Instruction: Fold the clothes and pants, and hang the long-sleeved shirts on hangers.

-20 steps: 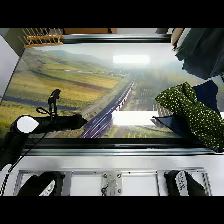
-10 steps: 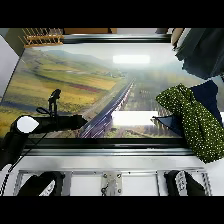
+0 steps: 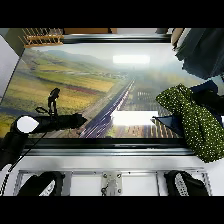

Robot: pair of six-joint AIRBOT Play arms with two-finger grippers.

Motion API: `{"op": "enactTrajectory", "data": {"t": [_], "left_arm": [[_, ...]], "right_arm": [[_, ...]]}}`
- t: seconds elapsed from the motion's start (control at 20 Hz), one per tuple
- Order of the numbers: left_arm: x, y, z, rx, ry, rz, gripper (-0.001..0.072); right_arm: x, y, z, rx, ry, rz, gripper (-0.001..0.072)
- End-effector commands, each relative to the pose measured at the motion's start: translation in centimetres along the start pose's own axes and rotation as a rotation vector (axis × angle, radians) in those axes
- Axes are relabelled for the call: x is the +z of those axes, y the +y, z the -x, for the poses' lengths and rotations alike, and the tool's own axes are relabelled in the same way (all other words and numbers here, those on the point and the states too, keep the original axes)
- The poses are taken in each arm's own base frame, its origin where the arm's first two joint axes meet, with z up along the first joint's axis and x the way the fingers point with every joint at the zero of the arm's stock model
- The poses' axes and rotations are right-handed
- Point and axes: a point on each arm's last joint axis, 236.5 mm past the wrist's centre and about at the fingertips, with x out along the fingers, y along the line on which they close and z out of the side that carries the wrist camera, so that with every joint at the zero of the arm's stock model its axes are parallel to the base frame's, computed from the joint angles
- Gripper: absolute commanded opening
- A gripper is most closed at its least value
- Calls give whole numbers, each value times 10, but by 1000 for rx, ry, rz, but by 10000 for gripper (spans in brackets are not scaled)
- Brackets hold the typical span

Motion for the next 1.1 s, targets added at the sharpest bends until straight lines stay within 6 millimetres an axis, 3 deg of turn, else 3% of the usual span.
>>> {"op": "enactTrajectory", "data": {"t": [0.0, 0.1, 0.15, 0.2, 0.25, 1.05], "left_arm": [[1, -1, 0, -2, -3, 2, 2], [1, -1, 0, -2, -3, 2, 2], [1, -1, 0, -2, -3, 2, 2], [1, -1, 0, -2, -3, 2, 1], [1, -1, 0, -2, -3, 2, 2], [1, -1, 0, -2, -3, 2, 2]], "right_arm": [[-8, 28, -3, 77, 24, 59, 703], [-8, 28, -3, 76, 24, 60, 658], [-8, 28, -3, 76, 24, 59, 397], [-8, 28, -3, 76, 23, 59, 52], [-8, 28, -3, 76, 23, 58, 16], [-10, 28, -3, 77, 34, 58, 16]]}}
